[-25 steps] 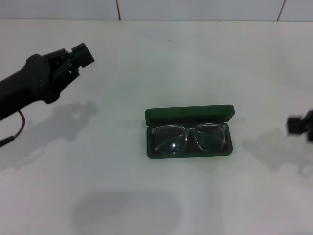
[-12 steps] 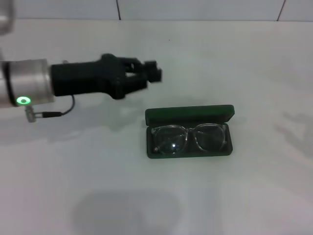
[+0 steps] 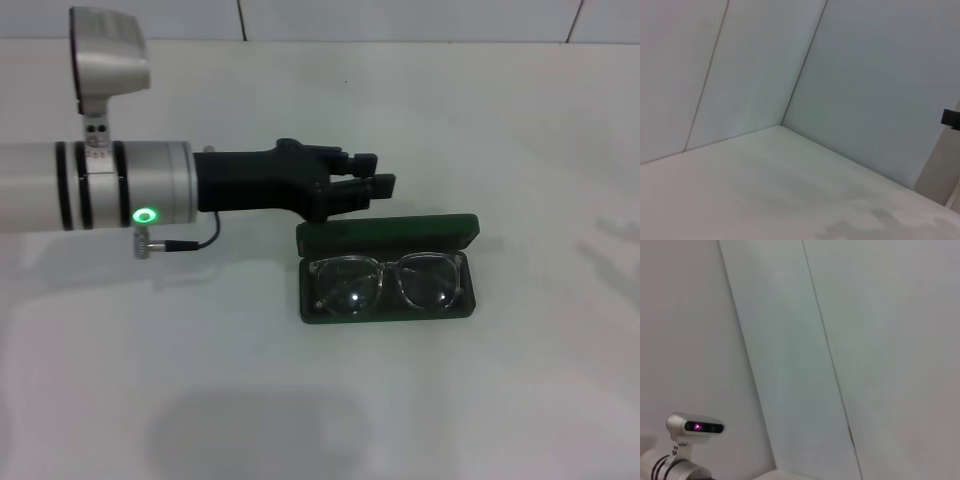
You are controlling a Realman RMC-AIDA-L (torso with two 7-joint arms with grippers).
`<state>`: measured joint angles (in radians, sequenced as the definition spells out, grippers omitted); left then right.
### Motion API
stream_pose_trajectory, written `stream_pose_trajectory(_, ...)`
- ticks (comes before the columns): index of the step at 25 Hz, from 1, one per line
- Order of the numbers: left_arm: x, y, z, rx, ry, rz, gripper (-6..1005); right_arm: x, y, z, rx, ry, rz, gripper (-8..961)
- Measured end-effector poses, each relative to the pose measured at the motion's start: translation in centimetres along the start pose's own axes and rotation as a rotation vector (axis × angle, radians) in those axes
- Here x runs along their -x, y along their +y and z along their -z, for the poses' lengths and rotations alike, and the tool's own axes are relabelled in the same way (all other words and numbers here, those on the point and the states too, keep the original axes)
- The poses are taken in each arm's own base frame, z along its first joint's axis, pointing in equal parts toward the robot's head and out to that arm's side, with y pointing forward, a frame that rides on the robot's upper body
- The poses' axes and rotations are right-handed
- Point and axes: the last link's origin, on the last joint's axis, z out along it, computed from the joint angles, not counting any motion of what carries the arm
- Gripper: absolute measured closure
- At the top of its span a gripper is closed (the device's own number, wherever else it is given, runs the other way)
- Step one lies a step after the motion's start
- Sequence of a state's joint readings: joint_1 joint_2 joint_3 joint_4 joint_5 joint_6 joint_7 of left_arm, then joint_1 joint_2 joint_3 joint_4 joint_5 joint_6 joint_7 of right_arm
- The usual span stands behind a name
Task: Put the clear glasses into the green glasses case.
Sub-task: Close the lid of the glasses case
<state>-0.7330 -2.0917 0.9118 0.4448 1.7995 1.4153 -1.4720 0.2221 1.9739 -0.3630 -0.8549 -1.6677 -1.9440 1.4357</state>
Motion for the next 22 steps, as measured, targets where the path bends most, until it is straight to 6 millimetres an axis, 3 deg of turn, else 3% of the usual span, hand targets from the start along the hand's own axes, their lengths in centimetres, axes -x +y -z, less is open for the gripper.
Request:
stream_pose_trajectory(4, 0.2, 0.0, -0.7, -0.001, 0.013, -0.004, 591, 0.0, -0.1, 0.0, -0.004, -0.002, 0.001, 538)
stream_pose_trajectory(10, 1.0, -0.1, -1.3, -0.021, 0.004, 0.009, 759, 0.0, -0.2, -0.3, -0.007, -0.003, 0.002, 541)
stream_pose_trajectory(22, 2.3, -0.1, -3.2, -0.057, -0.037, 0.009, 769, -0.7, -0.5, -1.1, -0.001, -0.015, -0.014, 545)
